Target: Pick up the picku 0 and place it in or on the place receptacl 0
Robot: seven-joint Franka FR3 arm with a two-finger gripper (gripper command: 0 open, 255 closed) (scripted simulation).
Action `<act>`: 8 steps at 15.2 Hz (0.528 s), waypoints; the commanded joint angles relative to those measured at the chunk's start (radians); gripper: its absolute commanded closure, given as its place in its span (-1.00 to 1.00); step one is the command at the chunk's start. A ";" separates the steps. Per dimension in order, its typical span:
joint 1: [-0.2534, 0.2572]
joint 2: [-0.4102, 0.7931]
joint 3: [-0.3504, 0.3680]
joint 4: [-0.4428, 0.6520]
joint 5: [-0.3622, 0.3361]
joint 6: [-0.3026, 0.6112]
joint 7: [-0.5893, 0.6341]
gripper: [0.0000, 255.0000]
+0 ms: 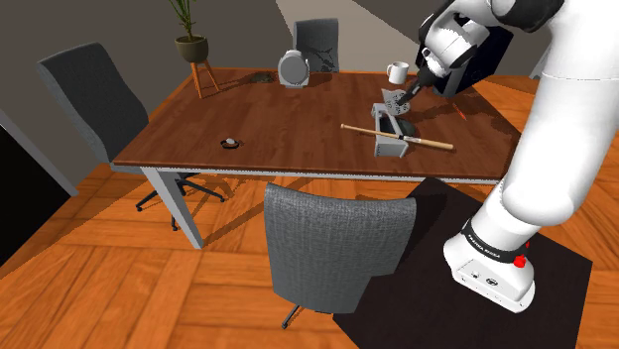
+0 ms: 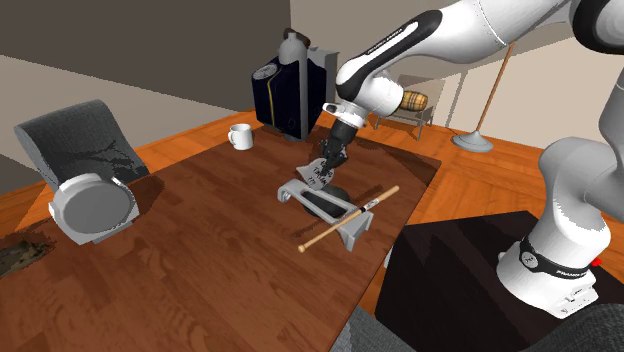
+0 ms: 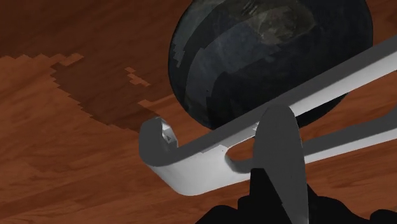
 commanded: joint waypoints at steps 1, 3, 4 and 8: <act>0.008 0.004 0.005 -0.020 -0.008 -0.003 0.003 1.00; 0.009 0.004 0.004 -0.020 -0.008 -0.004 0.003 1.00; 0.009 0.005 0.005 -0.020 -0.006 -0.002 0.003 -1.00; 0.011 -0.001 0.004 -0.026 -0.010 0.000 0.003 -1.00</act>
